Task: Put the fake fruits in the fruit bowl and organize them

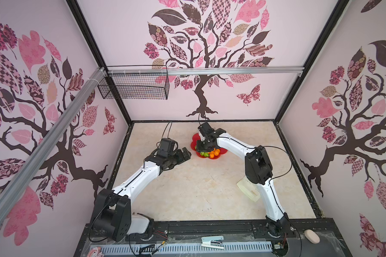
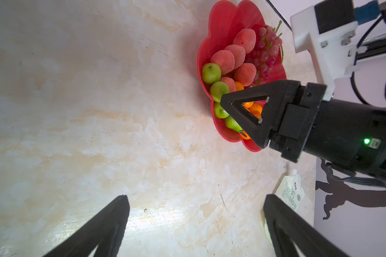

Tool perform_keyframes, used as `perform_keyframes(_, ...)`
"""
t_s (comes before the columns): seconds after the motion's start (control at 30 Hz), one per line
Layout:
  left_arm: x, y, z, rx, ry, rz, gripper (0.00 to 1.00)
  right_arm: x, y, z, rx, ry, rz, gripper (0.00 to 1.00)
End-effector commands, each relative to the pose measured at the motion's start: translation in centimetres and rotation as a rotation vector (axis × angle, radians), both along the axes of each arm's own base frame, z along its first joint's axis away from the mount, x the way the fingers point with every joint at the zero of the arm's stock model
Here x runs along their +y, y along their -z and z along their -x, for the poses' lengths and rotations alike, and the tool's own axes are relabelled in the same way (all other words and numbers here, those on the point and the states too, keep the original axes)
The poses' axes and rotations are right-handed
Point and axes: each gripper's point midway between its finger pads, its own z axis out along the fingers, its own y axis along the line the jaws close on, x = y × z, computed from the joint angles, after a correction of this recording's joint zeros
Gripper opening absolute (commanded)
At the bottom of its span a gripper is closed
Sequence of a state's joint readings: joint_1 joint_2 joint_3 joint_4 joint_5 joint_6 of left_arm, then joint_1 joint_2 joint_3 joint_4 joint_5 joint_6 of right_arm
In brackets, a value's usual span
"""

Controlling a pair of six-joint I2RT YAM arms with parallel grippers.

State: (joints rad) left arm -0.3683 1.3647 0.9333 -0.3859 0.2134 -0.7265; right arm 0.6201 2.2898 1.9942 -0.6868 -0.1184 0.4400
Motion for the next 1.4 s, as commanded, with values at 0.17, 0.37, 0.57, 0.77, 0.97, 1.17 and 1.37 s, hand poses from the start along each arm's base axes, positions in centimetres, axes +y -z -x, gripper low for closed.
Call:
perform_keyframes(0.17,0.7,-5.9,0.0,-0.230,0.048,-0.035,0.98,-2.6,-11.3,1.0,-0.231,0.012,-0.072,0.52)
perform_keyframes(0.37,2.9,-9.1,0.0,-0.404,-0.022,-0.099,0.98,-7.1,-13.7,3.1,-0.372,0.085,-0.067,0.61)
perform_keyframes(0.57,6.7,-12.6,-0.1,-0.586,-0.102,-0.301,0.98,-13.1,-15.5,4.9,-0.593,0.183,0.028,0.82)
perform_keyframes(0.77,9.3,-12.9,-0.1,-0.731,-0.160,-0.455,0.98,-19.0,-17.1,6.6,-0.840,0.341,0.103,1.00)
perform_keyframes(0.97,12.6,-9.5,-0.5,-0.728,-0.158,-0.528,0.98,-25.9,-15.2,6.9,-0.861,0.494,0.267,1.00)
perform_keyframes(1.17,16.2,-5.2,-1.7,-0.630,-0.176,-0.591,0.98,-33.1,-11.5,7.5,-0.852,0.667,0.338,0.99)
perform_keyframes(1.37,16.0,-0.7,-4.4,-0.562,-0.122,-0.587,0.99,-34.7,-8.3,8.6,-0.938,0.672,0.335,1.00)
